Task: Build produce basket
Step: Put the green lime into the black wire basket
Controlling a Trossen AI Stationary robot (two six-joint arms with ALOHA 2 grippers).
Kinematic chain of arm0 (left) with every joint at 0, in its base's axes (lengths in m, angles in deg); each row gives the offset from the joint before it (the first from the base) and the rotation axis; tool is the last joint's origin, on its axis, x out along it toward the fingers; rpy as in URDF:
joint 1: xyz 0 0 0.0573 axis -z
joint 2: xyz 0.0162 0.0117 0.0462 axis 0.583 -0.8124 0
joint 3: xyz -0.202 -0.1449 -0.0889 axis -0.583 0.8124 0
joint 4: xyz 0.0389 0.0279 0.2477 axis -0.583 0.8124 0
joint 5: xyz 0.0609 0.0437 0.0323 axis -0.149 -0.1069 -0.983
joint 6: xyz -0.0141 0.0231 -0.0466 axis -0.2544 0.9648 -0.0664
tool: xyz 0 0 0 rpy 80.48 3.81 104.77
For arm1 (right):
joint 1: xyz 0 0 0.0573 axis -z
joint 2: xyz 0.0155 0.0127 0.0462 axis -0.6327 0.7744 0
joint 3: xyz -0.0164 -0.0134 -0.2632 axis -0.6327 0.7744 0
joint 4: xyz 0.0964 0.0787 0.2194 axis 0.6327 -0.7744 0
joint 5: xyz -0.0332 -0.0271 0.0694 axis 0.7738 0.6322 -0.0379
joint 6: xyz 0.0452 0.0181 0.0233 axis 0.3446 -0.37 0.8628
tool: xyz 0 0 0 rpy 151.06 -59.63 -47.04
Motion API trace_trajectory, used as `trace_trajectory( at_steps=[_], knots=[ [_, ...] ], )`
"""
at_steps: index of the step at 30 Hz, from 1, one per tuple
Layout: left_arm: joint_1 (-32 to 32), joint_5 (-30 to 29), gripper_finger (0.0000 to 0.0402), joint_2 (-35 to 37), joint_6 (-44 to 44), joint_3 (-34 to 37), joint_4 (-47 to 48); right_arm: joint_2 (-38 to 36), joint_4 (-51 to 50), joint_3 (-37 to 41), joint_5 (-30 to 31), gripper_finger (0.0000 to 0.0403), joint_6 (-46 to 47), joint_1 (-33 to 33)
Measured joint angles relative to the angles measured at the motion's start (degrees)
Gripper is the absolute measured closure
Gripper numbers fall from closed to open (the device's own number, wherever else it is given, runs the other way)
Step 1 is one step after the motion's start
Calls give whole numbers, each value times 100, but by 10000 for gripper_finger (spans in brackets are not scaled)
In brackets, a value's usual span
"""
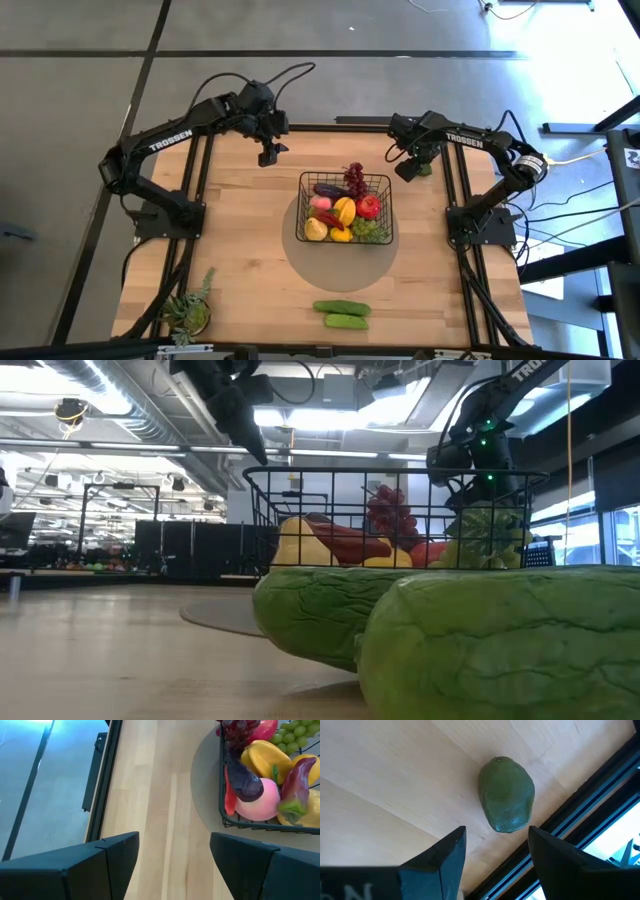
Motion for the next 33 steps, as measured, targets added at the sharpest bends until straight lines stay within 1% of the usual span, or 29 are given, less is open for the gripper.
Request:
trace_trajectory(
  at_steps=[3,9,13,15,18,19,21,24,26,29,33],
  knots=[
    [0,0,168,0,2,0,1,2,0,0,-64,196,-4,0],
    [0,0,168,0,2,0,1,2,73,-2,-448,196,-25,99],
    [0,0,168,0,2,0,-1,2,173,-2,-459,191,-31,120],
    [0,0,168,1,2,0,-1,0,171,-2,-621,176,-133,118],
    [0,0,168,2,2,0,-2,2,173,-2,-703,135,-146,114],
    [0,0,168,2,2,0,-1,1,173,-2,-685,119,-135,115],
    [0,0,168,2,2,0,-1,2,173,-2,-411,88,-143,116],
    [0,0,168,2,2,0,-2,0,138,-2,-127,57,-159,118],
    [0,0,168,2,0,0,-3,2,87,-2,-72,50,-170,118],
    [0,0,168,2,1,0,-3,0,100,-2,197,48,-172,114],
    [0,0,168,2,2,0,-3,1,386,138,464,48,-176,118]
  ],
)
